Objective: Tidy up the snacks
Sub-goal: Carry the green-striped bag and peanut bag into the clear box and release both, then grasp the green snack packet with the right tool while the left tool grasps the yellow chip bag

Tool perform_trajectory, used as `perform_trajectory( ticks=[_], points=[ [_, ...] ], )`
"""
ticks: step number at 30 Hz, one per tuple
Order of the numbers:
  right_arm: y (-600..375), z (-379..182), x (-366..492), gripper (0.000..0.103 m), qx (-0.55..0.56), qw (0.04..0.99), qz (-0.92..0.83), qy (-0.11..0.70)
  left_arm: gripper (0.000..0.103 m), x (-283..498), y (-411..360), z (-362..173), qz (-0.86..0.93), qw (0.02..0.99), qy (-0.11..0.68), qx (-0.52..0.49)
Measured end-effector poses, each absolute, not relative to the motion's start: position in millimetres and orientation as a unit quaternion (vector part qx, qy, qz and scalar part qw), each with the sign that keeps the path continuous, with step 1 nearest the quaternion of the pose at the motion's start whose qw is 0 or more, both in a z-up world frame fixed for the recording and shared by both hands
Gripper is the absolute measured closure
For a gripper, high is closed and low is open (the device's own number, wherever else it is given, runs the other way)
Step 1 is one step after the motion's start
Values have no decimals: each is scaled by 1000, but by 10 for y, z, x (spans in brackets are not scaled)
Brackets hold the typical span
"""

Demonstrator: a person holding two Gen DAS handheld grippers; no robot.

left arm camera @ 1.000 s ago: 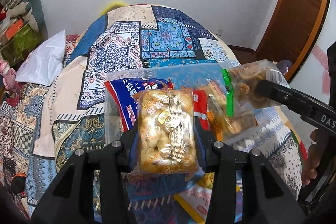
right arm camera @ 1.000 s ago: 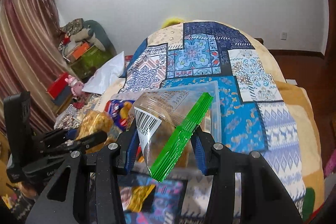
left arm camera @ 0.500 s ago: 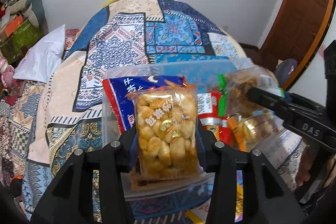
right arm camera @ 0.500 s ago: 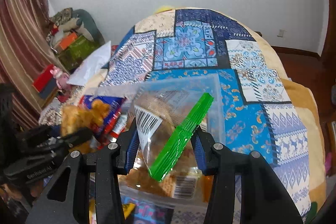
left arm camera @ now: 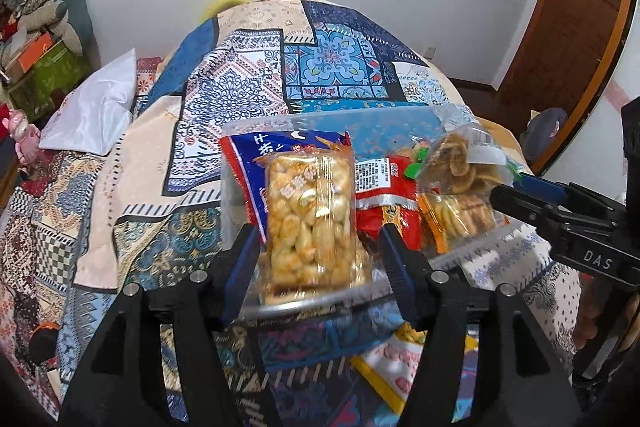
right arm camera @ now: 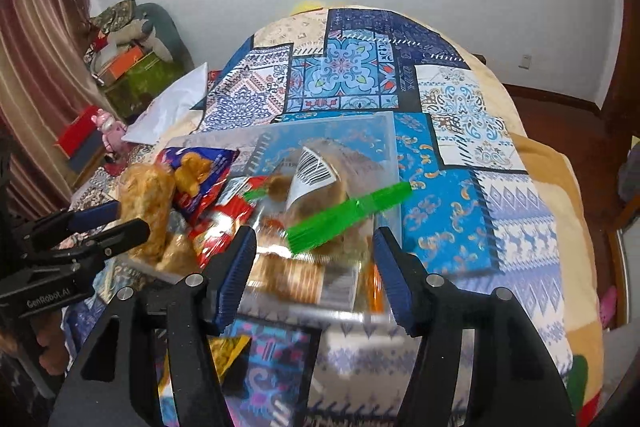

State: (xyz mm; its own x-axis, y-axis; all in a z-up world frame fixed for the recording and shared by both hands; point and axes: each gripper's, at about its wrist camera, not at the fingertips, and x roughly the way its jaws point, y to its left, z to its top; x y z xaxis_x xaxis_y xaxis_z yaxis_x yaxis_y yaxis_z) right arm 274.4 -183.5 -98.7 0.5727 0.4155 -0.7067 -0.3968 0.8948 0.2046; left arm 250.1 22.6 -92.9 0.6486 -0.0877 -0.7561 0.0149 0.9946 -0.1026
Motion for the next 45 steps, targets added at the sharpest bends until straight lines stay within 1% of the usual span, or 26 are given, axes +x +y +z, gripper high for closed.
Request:
perform_trajectory(
  ticks=[8, 10, 12, 15, 16, 17, 18, 19, 28, 36, 38, 39, 40, 45],
  points=[
    [-1904, -734, 2270, 45, -1, 893, 241, 380, 42, 2043, 216, -666, -31, 914, 402, -33],
    [-1911, -674, 2103, 42, -5, 895, 246, 373, 42, 1899, 196, -617, -33, 915, 401, -29],
    [-1913, -648, 1959, 40, -4, 895, 251, 369, 39, 1771, 176, -594, -36, 915, 401, -28],
    [-1917, -651, 1735, 40, -5, 893, 261, 368, 39, 1552, 143, -589, -40, 914, 402, -25],
    [-1913, -671, 1656, 40, -6, 891, 266, 369, 39, 1476, 126, -609, -41, 913, 405, -23],
    [-1911, -688, 1608, 40, -6, 889, 268, 370, 36, 1421, 111, -631, -43, 912, 408, -22],
    [-1903, -725, 1531, 40, -7, 887, 272, 373, 31, 1370, 98, -661, -43, 910, 413, -21],
    [-1894, -768, 1467, 40, -8, 884, 275, 377, 30, 1298, 87, -698, -44, 909, 415, -20],
    [-1791, -1294, 1078, 40, -7, 848, 301, 436, 30, 935, 52, -1041, -50, 892, 449, -36],
    [-1677, -1621, 865, 40, -25, 822, 321, 470, 30, 851, 45, -1309, -49, 875, 479, -54],
    [-1644, -1692, 850, 42, -33, 817, 323, 477, 30, 854, 36, -1356, -50, 872, 484, -56],
    [-1639, -1714, 849, 49, -37, 816, 324, 478, 30, 861, 29, -1375, -50, 871, 486, -57],
    [-1635, -1738, 852, 53, -39, 814, 324, 480, 30, 871, 16, -1391, -51, 870, 488, -56],
    [-1698, -1740, 914, 58, -23, 816, 326, 477, 30, 963, -60, -1432, -57, 867, 492, -52]
  ],
)
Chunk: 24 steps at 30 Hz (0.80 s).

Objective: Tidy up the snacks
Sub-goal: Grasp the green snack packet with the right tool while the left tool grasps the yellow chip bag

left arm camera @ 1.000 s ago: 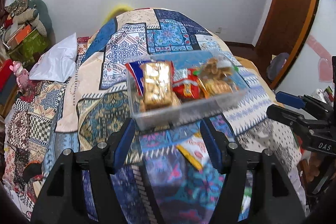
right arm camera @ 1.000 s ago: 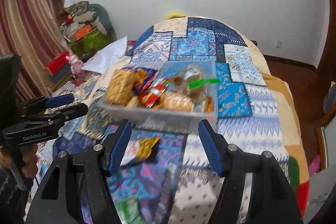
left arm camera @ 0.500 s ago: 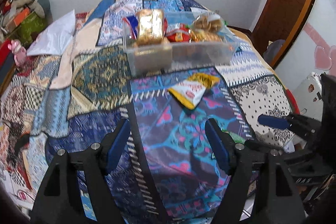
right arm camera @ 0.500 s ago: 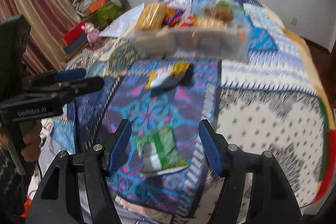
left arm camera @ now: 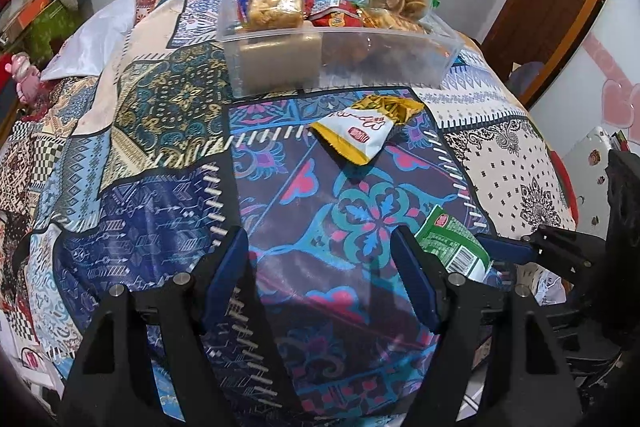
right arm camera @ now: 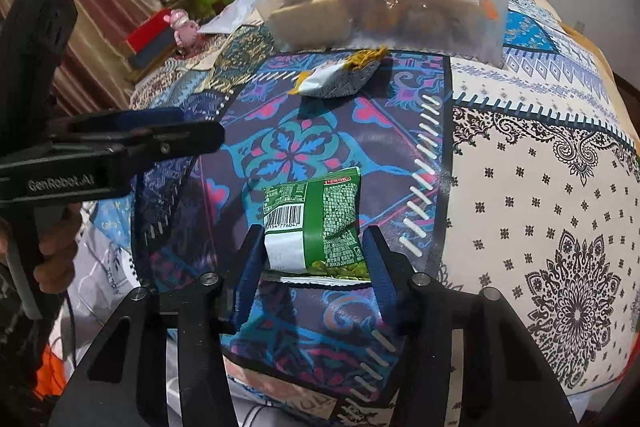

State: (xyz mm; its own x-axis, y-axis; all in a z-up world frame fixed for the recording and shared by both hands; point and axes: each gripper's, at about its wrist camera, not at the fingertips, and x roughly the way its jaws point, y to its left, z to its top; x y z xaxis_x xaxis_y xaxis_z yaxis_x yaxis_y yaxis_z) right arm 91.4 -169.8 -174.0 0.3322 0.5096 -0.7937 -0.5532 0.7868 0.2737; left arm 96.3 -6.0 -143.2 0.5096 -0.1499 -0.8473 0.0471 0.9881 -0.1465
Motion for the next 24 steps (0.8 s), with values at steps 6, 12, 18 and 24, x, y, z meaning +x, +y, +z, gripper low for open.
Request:
perform_trajectory(
  ticks=[6, 12, 18, 24],
  points=[
    [-1863, -1695, 1016, 60, -3, 827, 310, 469, 30, 1170, -190, -1471, -64, 864, 497, -50],
    [-2086, -1604, 1197, 62, 15, 841, 289, 458, 29, 1473, -346, -1518, -68, 860, 505, -37],
    [-2165, -1577, 1390, 62, 20, 850, 271, 452, 28, 1751, -473, -1556, -76, 859, 506, -31],
    [-2278, -1588, 1561, 62, 35, 852, 262, 452, 28, 2047, -591, -1676, -71, 857, 511, -5]
  ],
)
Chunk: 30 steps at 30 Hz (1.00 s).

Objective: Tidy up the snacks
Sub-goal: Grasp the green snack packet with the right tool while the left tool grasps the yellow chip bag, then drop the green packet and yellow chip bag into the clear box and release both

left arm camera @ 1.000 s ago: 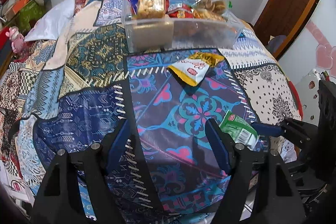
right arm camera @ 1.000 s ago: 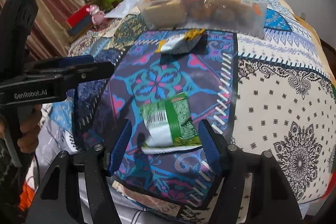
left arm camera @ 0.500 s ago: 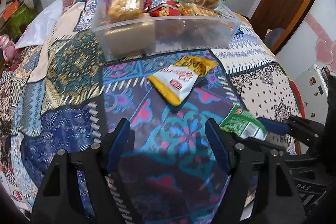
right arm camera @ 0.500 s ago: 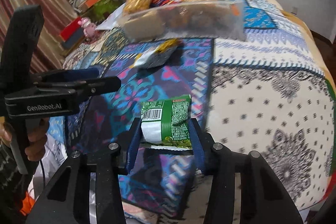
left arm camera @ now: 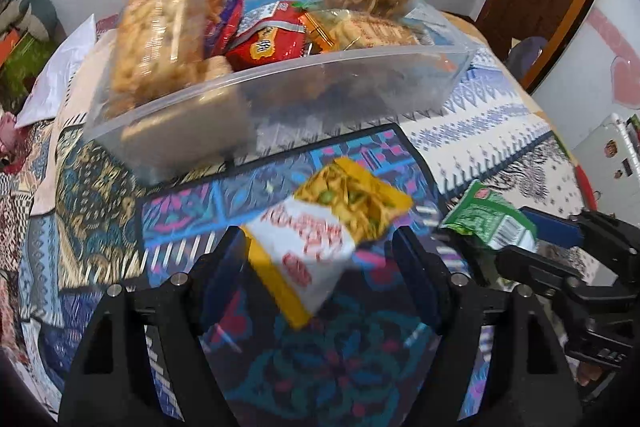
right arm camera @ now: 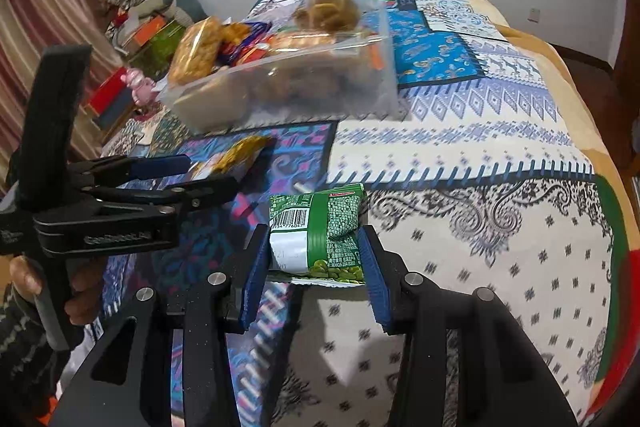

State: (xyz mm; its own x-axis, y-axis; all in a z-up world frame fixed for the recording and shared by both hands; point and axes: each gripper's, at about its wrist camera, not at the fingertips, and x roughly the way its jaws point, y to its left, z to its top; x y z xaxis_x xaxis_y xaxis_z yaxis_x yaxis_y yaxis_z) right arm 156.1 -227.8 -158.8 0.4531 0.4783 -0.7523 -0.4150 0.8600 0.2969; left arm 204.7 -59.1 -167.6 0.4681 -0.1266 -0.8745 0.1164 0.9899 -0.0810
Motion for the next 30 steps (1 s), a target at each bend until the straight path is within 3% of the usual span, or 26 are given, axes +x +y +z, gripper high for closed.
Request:
perform_trajectory(
  ticks=[5, 13, 22, 30],
  points=[
    [-2322, -1570, 1670, 62, 40, 853, 260, 451, 28, 2197, -578, -1803, -68, 860, 506, -12],
    [-2321, -1528, 1779, 62, 51, 855, 260, 446, 46, 2115, -405, -1814, -76, 870, 485, -43],
    [-2238, -1348, 1856, 62, 54, 864, 266, 425, 82, 1925, -251, -1431, -88, 886, 451, -59],
    [-2143, -1098, 1950, 62, 56, 875, 276, 393, 83, 1896, -162, -1033, -91, 902, 416, -76]
  ],
)
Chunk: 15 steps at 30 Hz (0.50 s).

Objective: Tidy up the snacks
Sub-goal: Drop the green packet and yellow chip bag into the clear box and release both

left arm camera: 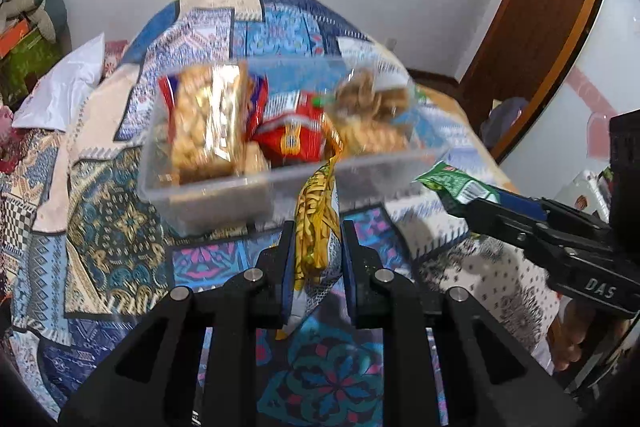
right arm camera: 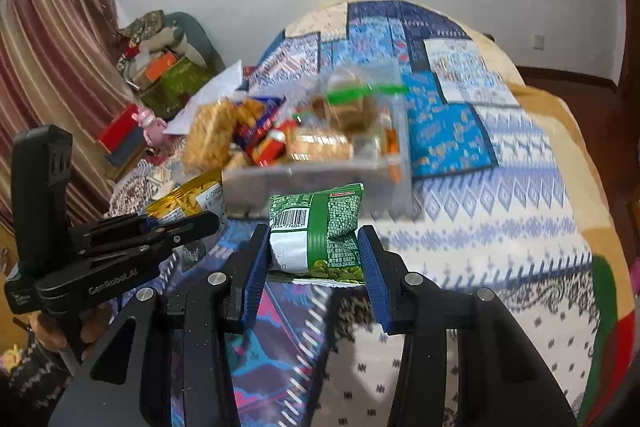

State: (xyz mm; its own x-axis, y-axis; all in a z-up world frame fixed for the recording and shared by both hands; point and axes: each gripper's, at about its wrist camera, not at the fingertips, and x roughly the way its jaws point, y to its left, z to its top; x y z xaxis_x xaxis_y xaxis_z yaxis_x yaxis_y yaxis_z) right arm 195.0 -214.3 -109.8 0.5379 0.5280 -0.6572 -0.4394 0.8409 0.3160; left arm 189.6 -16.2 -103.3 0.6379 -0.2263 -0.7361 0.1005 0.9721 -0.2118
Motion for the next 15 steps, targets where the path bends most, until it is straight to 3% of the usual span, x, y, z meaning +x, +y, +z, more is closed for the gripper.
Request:
perform_trajectory(
  ticks=[15],
  points=[
    [-1842, -828, 2395, 63, 42, 888, 291, 354, 83, 2361, -254, -615, -86, 921, 373, -68]
  ],
)
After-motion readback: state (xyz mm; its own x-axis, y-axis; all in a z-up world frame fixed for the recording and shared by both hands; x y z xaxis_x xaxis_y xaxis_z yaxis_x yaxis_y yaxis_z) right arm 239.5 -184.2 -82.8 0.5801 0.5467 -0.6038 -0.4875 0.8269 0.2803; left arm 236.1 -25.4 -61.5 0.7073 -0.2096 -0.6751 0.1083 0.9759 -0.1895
